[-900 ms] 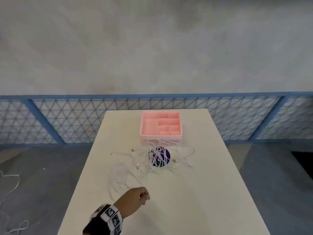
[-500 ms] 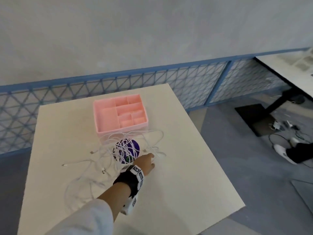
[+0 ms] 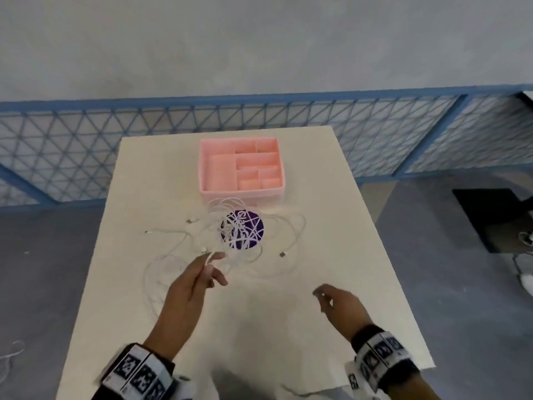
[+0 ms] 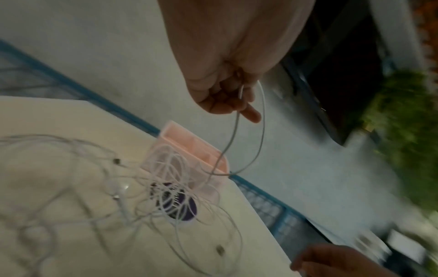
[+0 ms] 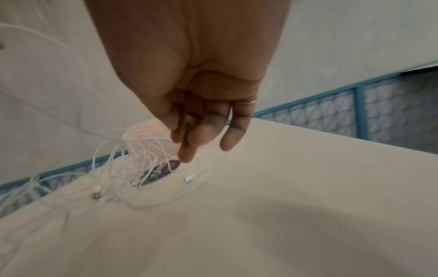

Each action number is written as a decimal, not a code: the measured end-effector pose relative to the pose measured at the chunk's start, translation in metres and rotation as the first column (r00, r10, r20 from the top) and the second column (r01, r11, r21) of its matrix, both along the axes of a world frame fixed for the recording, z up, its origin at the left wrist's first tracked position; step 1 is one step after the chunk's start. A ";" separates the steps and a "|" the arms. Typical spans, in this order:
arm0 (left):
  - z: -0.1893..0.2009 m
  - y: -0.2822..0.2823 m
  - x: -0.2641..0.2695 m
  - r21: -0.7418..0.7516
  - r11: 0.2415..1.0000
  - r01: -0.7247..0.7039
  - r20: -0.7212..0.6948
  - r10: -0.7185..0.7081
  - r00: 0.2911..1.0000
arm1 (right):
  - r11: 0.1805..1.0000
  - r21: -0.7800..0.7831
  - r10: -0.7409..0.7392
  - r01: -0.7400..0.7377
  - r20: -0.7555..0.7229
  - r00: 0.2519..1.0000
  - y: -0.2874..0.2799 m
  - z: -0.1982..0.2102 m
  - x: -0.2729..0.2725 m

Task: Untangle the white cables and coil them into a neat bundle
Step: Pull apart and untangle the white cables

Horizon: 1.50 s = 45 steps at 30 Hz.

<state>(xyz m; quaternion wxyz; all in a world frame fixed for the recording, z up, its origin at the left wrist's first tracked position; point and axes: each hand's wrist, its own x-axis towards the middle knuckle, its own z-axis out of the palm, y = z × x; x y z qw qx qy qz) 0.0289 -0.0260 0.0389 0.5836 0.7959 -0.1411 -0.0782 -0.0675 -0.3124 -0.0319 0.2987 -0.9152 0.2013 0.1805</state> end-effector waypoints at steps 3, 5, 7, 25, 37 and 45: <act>0.006 0.032 -0.004 -0.070 0.985 -0.155 0.002 0.156 0.988 | 0.999 0.019 -0.041 0.039 0.137 0.990 -0.008 -0.013 0.062; 0.004 0.052 -0.011 -0.075 0.967 -0.242 -0.041 0.239 0.970 | 0.999 0.020 0.030 -0.034 0.144 0.989 -0.006 -0.019 0.099; -0.001 0.061 -0.021 -0.075 0.955 -0.287 -0.104 0.279 0.955 | 0.987 -0.011 0.161 -0.161 0.098 0.982 -0.006 -0.031 0.121; -0.067 0.069 -0.029 0.226 0.963 -0.144 -0.312 0.212 0.926 | 0.647 -0.213 0.714 -0.732 -0.168 0.680 -0.018 -0.104 0.081; -0.049 0.072 0.092 0.621 0.725 -0.299 0.068 0.331 0.941 | 0.798 -0.048 0.594 -0.600 0.225 0.772 0.019 -0.012 0.082; -0.086 -0.007 0.167 0.648 0.551 0.527 -0.517 -0.190 0.835 | 0.975 0.212 -0.083 -0.070 0.637 0.766 0.005 0.092 0.076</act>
